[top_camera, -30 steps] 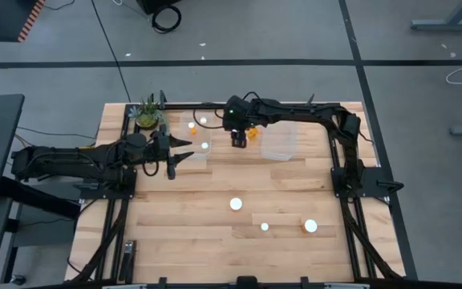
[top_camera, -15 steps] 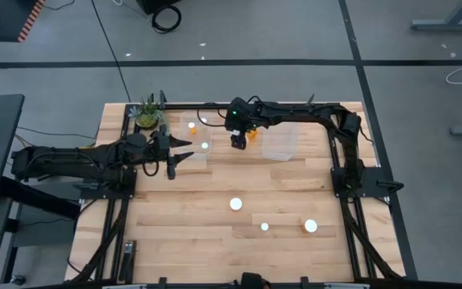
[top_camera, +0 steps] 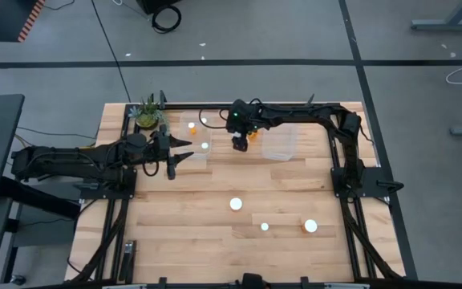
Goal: Pick and place medicine bottles into bin by pill shape (circle, oval)
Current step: Put the large orange pill bottle into the right transparent bin
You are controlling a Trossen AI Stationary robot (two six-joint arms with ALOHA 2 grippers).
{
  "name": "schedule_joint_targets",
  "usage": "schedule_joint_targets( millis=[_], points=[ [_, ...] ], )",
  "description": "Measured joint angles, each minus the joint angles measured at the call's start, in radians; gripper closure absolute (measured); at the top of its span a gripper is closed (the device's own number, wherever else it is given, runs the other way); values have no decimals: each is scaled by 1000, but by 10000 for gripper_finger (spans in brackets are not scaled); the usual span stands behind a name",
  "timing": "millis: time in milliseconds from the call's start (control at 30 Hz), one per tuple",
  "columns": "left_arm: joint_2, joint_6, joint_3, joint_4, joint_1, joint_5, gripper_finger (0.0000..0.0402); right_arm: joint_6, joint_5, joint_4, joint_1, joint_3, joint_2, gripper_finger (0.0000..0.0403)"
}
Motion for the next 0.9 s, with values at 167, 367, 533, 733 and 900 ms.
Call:
schedule_joint_targets(
  millis=[167, 367, 533, 733, 900],
  points=[
    [0, 0, 0, 0, 0, 0, 230, 13, -2, -2, -8, 0, 0, 123],
    [0, 0, 0, 0, 0, 0, 230, 34, -29, -7, -14, 0, 0, 142],
    [0, 0, 0, 0, 0, 0, 230, 46, -31, -30, -13, 0, 0, 150],
    [0, 0, 0, 0, 0, 0, 230, 66, -31, -36, -15, -8, -1, 167],
    [0, 0, 0, 0, 0, 0, 230, 63, -30, -35, -16, -8, -2, 181]
  ],
)
